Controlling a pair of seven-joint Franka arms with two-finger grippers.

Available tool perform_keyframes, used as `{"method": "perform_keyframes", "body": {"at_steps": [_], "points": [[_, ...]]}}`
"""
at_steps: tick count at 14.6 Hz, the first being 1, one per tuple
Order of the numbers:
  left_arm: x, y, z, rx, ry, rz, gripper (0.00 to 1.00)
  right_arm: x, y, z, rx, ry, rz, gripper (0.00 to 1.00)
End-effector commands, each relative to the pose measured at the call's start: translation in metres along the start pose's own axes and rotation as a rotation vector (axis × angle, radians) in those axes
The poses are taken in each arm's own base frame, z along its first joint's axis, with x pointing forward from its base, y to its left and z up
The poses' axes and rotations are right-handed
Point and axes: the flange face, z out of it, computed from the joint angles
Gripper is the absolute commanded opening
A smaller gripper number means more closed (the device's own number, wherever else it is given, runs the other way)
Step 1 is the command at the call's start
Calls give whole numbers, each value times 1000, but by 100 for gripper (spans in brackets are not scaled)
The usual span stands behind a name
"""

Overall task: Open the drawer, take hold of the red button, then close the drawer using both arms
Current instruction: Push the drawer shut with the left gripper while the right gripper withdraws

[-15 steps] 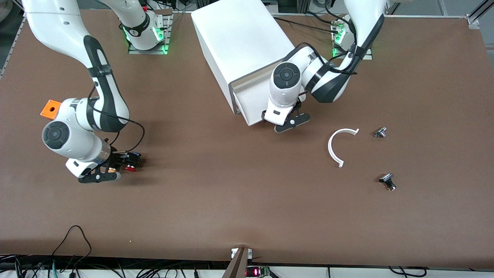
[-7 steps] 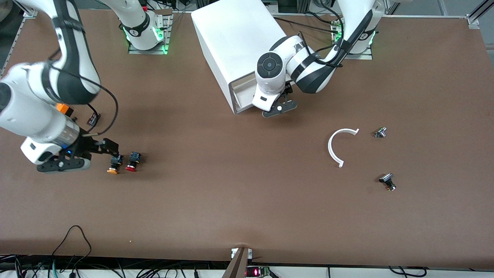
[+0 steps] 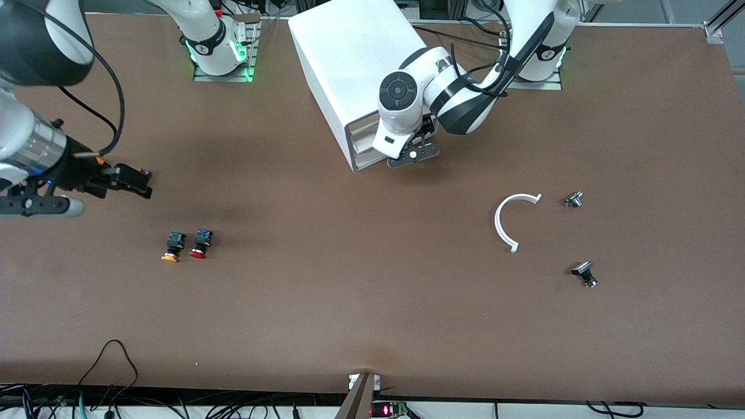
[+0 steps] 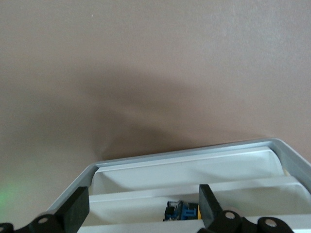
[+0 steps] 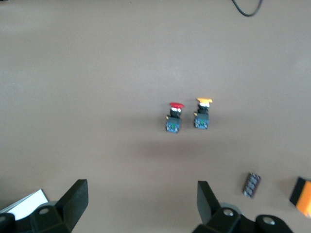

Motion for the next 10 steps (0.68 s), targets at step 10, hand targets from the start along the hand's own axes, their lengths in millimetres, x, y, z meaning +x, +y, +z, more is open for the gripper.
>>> {"method": "perform_keyframes", "body": {"at_steps": [10], "points": [[2, -4, -21, 15, -49, 15, 99, -65, 27, -95, -35, 25, 46, 99]]}}
